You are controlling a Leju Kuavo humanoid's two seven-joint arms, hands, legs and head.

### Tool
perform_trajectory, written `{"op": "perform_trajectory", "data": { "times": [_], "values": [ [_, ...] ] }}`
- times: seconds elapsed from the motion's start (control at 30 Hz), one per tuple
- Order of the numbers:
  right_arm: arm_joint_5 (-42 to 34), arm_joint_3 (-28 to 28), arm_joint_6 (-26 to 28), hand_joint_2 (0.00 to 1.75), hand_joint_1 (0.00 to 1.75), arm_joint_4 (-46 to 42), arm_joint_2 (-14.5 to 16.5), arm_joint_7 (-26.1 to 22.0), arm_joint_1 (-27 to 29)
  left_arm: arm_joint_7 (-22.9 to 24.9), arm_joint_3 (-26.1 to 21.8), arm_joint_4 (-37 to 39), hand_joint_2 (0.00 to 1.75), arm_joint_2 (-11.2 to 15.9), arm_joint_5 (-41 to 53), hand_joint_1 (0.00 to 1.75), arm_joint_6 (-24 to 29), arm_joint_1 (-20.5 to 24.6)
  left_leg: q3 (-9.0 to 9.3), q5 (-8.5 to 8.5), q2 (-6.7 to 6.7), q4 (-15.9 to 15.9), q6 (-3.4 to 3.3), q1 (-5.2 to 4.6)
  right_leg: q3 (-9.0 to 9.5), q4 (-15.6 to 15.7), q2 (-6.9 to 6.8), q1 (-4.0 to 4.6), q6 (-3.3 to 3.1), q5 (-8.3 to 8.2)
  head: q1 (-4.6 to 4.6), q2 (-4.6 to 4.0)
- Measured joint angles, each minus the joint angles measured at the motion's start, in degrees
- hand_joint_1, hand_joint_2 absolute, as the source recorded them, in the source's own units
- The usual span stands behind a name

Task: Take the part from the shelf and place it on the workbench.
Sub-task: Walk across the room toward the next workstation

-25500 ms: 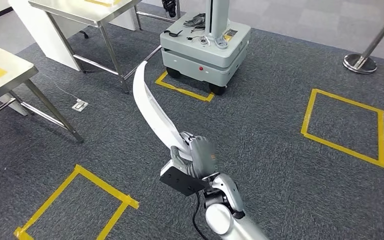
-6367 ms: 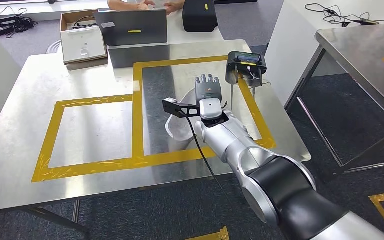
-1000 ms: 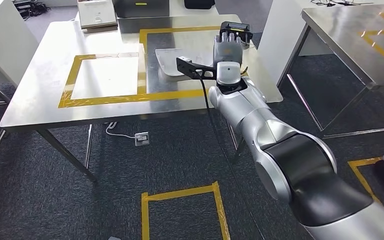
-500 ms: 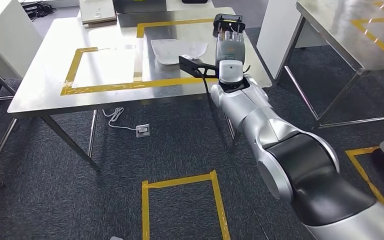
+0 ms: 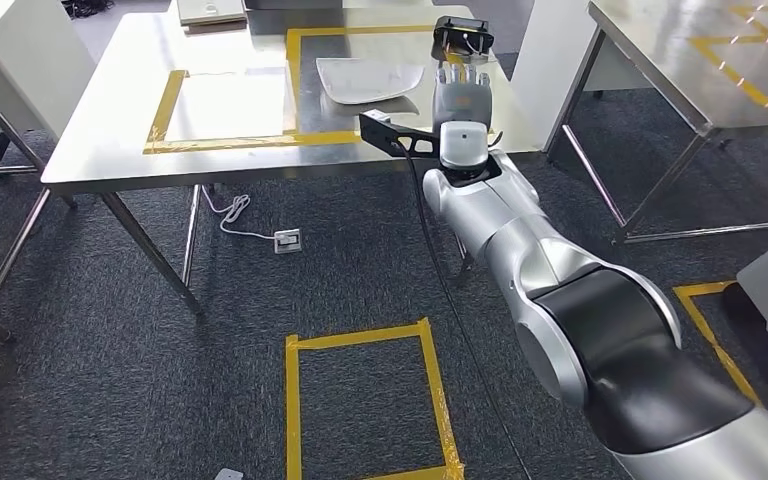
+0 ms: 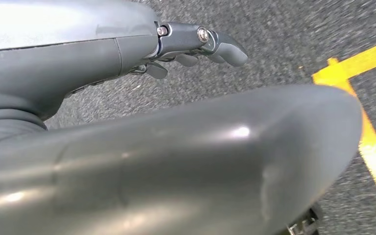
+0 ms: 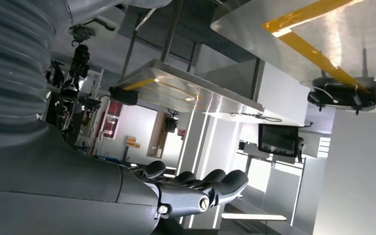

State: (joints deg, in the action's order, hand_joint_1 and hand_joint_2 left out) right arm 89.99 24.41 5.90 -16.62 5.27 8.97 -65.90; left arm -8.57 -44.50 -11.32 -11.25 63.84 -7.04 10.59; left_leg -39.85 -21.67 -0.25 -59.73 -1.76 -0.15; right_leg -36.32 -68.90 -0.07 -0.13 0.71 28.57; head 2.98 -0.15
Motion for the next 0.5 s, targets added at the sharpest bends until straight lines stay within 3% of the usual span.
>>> {"op": "perform_trajectory", "data": {
  "times": [0.07,0.13,0.2,0.23,0.27,0.33,0.37,0.4,0.43,0.5],
  "values": [
    [0.0,0.0,0.2,1.75,0.0,-0.1,0.2,0.0,-0.2,-0.1,0.0,0.0,0.0,-0.1,-0.1,0.0,0.0,0.0,-0.72,1.21,0.0,0.1,0.49,-0.03,4.98,7.3,0.02,0.5,-0.85,1.16,-0.01,0.0],
    [0.0,0.0,0.3,1.75,0.0,-0.1,0.4,0.0,-0.4,-0.2,0.0,0.0,0.0,-0.2,-0.1,0.0,0.0,-0.1,-0.7,2.43,0.02,0.7,1.2,0.15,6.03,10.0,0.07,0.86,-1.4,1.64,0.16,0.0],
    [0.0,0.0,0.3,1.75,0.0,-0.1,0.6,0.0,-0.4,-0.2,0.0,0.0,0.0,-0.2,-0.2,0.0,0.0,-0.2,-0.91,2.6,-0.04,1.1,1.93,0.29,5.6,10.7,-0.08,0.62,-2.03,0.17,0.31,0.0],
    [0.0,0.0,0.4,1.75,0.0,-0.1,0.7,0.0,-0.4,-0.2,0.0,0.0,0.0,-0.1,-0.3,0.0,0.0,-0.3,-1.34,1.03,-0.08,0.2,2.3,0.31,5.25,11.1,-0.21,0.41,-2.38,-0.75,0.24,0.0],
    [0.0,0.0,0.3,1.75,0.0,-0.1,0.8,0.0,-0.4,-0.3,0.0,0.0,0.0,-0.1,-0.3,0.0,0.0,-0.4,-2.01,-1.53,-0.09,-1.9,2.66,0.38,4.71,11.5,-0.32,0.15,-2.62,-1.69,0.16,0.0],
    [0.0,0.0,0.3,1.75,0.0,-0.1,0.9,0.0,-0.3,-0.3,0.0,0.0,0.0,0.0,-0.4,0.0,0.0,-0.5,-3.55,-7.48,-0.06,-9.1,3.43,0.63,2.99,11.5,-0.38,0.01,-2.83,-3.31,0.03,0.0],
    [0.0,0.0,0.3,1.75,0.0,-0.1,0.9,0.0,-0.2,-0.3,0.0,0.0,0.0,0.0,-0.4,0.0,0.0,-0.5,-3.96,-8.92,-0.04,-12.6,3.75,0.76,2.02,11.4,-0.39,-0.06,-2.72,-4.04,0.03,0.0],
    [0.0,0.0,0.3,1.75,0.0,-0.1,0.9,0.0,0.0,-0.3,0.0,0.0,0.0,0.1,-0.5,0.0,0.0,-0.5,-3.79,-9.06,-0.03,-14.9,4.02,0.88,1.02,11.3,-0.42,-0.15,-2.58,-4.75,0.03,0.0],
    [0.0,0.0,0.3,1.75,0.0,-0.1,1.0,0.0,0.1,-0.3,0.0,0.0,0.0,0.1,-0.5,0.0,0.0,-0.5,-2.71,-8.03,-0.02,-15.3,4.23,1.0,0.03,11.2,-0.45,-0.28,-2.37,-5.42,0.03,0.0],
    [0.0,0.0,0.3,1.75,0.0,-0.1,1.0,0.0,0.2,-0.3,0.0,-0.1,0.0,0.2,-0.6,0.0,0.0,-0.5,2.13,-6.13,0.0,-10.5,4.58,1.29,-1.8,10.7,-0.52,-0.55,-1.75,-6.59,0.03,0.0]
  ]
}}
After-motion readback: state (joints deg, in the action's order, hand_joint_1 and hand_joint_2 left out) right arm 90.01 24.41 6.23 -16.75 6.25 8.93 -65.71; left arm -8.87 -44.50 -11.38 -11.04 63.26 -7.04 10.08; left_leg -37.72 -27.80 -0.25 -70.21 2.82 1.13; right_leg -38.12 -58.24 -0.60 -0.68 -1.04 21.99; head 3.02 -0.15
